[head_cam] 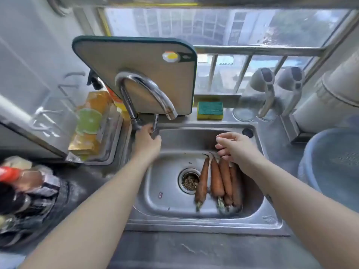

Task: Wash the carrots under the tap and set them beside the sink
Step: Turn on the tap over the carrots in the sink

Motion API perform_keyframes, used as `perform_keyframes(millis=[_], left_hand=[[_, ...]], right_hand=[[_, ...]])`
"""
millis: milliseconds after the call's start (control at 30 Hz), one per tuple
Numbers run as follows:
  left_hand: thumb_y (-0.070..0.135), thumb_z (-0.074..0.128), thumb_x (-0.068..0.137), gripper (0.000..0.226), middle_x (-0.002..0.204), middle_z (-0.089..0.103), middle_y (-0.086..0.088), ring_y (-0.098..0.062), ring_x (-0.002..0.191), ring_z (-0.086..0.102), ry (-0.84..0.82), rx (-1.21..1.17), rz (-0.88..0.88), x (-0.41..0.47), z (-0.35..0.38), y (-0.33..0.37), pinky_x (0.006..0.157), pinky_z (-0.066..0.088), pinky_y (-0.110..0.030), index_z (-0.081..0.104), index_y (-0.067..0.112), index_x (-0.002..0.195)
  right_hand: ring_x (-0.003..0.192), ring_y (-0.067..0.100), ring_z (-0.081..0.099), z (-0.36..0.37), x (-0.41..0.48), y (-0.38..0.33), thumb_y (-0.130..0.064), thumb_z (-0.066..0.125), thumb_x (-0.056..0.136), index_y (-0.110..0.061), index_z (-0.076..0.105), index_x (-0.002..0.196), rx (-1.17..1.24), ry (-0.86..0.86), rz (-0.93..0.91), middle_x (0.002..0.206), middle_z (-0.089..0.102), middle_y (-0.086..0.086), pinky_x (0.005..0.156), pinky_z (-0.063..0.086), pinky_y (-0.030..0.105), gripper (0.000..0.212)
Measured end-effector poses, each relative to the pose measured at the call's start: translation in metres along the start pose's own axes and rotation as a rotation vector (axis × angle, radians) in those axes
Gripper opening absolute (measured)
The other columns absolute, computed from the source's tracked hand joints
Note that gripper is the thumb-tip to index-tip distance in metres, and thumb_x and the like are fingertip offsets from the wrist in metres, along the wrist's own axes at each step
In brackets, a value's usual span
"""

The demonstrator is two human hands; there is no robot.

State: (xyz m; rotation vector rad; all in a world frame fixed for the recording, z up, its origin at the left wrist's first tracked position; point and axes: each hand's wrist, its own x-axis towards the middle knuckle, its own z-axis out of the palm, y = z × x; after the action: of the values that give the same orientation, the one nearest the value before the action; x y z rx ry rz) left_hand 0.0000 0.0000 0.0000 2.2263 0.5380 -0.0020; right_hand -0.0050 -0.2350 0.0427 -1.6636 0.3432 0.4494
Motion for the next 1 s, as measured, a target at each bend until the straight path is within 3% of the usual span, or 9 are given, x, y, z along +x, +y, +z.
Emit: perform_keyframes(millis=[167, 267, 433, 600, 700, 833, 900, 1000], left_hand=[[0.016, 0.047, 0.096, 0.045, 0.136, 0.049, -0.009, -0.027, 0.125, 0.045, -0.117, 0.096, 0.218, 0.028, -0.013, -0.002, 0.101, 0.033, -0.030, 0.039, 0.014, 0.140], [0.025, 0.042, 0.099, 0.038, 0.126, 0.053, -0.010, -0.028, 0.114, 0.053, -0.151, 0.155, 0.294, 0.036, -0.015, -0.003, 0.091, 0.040, -0.031, 0.043, 0.016, 0.136], [0.023, 0.041, 0.100, 0.029, 0.113, 0.058, -0.015, -0.030, 0.103, 0.054, -0.099, 0.347, 0.456, 0.044, -0.013, 0.000, 0.072, 0.028, -0.024, 0.057, 0.006, 0.118], [0.014, 0.046, 0.098, 0.021, 0.116, 0.055, -0.012, -0.034, 0.102, 0.057, -0.190, 0.543, 0.568, 0.037, -0.006, -0.008, 0.078, 0.043, -0.040, 0.055, 0.008, 0.116], [0.021, 0.043, 0.099, 0.029, 0.121, 0.053, -0.012, -0.035, 0.106, 0.057, -0.254, 0.586, 0.581, 0.038, -0.008, -0.005, 0.082, 0.047, -0.046, 0.052, 0.008, 0.124], [0.027, 0.043, 0.099, 0.038, 0.125, 0.049, -0.009, -0.032, 0.111, 0.054, -0.268, 0.579, 0.522, 0.040, -0.017, 0.000, 0.087, 0.046, -0.043, 0.046, 0.015, 0.135], [0.025, 0.048, 0.097, 0.047, 0.133, 0.043, -0.009, -0.029, 0.117, 0.050, -0.184, 0.482, 0.433, 0.026, -0.021, -0.007, 0.091, 0.043, -0.039, 0.038, 0.016, 0.142], [0.019, 0.051, 0.094, 0.045, 0.134, 0.045, -0.009, -0.027, 0.113, 0.052, -0.126, 0.276, 0.259, -0.002, -0.021, -0.024, 0.093, 0.043, -0.038, 0.042, 0.015, 0.138]], right_hand=[[0.051, 0.008, 0.050, 0.003, 0.004, -0.002, -0.015, 0.056, 0.094, -0.019, 0.059, 0.086, -0.068, 0.041, 0.011, 0.079, 0.061, 0.005, 0.043, 0.042, 0.011, 0.009], [0.056, 0.010, 0.050, 0.004, 0.005, 0.001, -0.016, 0.056, 0.094, -0.020, 0.059, 0.087, -0.085, 0.057, 0.025, 0.081, 0.061, 0.004, 0.044, 0.043, 0.011, 0.009], [0.057, 0.009, 0.051, 0.009, 0.003, 0.007, -0.018, 0.057, 0.093, -0.021, 0.061, 0.087, -0.104, 0.077, 0.055, 0.081, 0.063, 0.003, 0.051, 0.044, 0.015, 0.008], [0.054, 0.007, 0.050, 0.010, 0.002, 0.013, -0.016, 0.057, 0.093, -0.019, 0.061, 0.089, -0.098, 0.075, 0.071, 0.077, 0.062, 0.001, 0.051, 0.043, 0.015, 0.006], [0.055, 0.008, 0.051, 0.008, 0.003, 0.012, -0.016, 0.057, 0.093, -0.019, 0.061, 0.088, -0.096, 0.087, 0.077, 0.078, 0.063, 0.002, 0.050, 0.044, 0.015, 0.007], [0.057, 0.009, 0.052, 0.004, 0.008, 0.013, -0.017, 0.057, 0.093, -0.019, 0.062, 0.091, -0.100, 0.075, 0.075, 0.080, 0.064, 0.002, 0.052, 0.044, 0.016, 0.005], [0.061, 0.009, 0.055, 0.004, 0.013, 0.023, -0.016, 0.058, 0.091, -0.018, 0.064, 0.094, -0.235, 0.056, 0.026, 0.081, 0.066, 0.001, 0.055, 0.045, 0.016, 0.007], [0.093, 0.018, 0.064, 0.006, 0.027, 0.065, -0.014, 0.054, 0.088, -0.024, 0.067, 0.100, -0.918, -0.088, -0.100, 0.102, 0.068, 0.003, 0.074, 0.051, 0.025, 0.020]])
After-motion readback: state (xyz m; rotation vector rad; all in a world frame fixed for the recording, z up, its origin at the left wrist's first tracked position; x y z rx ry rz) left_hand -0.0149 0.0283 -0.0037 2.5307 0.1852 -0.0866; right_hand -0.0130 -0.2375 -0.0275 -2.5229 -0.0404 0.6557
